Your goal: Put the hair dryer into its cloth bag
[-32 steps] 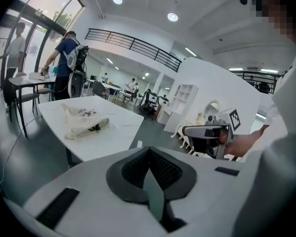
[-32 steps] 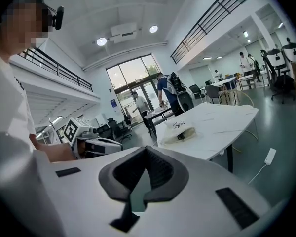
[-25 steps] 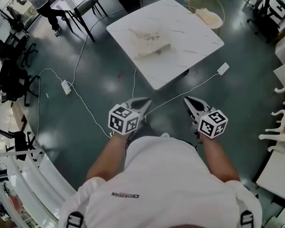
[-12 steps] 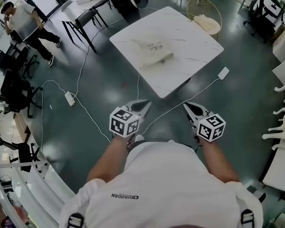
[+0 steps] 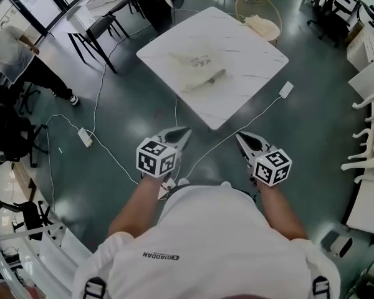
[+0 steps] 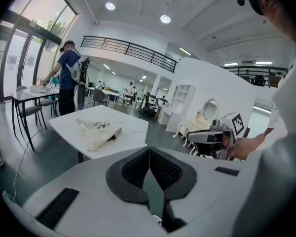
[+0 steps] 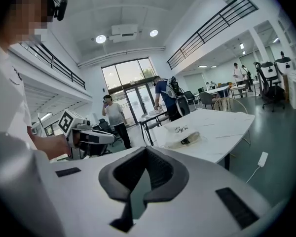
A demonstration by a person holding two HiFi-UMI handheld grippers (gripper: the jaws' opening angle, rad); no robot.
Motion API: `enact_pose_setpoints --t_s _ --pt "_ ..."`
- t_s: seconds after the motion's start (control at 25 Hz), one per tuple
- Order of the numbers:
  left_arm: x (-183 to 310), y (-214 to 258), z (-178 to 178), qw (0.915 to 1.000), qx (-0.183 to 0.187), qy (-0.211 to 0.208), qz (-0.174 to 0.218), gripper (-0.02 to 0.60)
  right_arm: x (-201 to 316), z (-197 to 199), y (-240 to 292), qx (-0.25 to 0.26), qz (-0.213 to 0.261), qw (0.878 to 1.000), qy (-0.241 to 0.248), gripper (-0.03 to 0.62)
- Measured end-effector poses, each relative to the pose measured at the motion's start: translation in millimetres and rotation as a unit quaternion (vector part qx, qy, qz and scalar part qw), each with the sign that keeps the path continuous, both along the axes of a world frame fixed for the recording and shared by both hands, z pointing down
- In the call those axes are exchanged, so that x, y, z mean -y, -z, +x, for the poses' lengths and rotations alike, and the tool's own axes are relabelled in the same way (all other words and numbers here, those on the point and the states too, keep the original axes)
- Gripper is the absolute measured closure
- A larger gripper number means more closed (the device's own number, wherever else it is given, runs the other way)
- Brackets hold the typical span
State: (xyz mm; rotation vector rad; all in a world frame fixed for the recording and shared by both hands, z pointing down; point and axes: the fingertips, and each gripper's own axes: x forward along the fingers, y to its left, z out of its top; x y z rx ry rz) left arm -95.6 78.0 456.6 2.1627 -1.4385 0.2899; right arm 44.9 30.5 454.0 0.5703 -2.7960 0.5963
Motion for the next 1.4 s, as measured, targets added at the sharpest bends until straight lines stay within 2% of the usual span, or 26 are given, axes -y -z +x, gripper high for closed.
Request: enact_pose_setpoints --t_s 0.44,0.64,1.4 --pt "9.1 -2.9 4.5 0.9995 0.000 -0.031 0.000 0.552 -3.7 0.8 -5.2 -0.017 -0.015 0.999 -0.023 0.572" --pt "11.6 -2.8 7.9 0.9994 0.000 -0.034 -0.001 0.552 -4.2 -0.2 -2.8 -0.024 -0.004 0.999 -0.020 0.572" --pt "3.1 2.8 13.8 0.9994 0.006 -0.035 0.004 0.552 -11.3 -0.9 -4.7 -0.014 -0.018 1.000 -0.005 0.574"
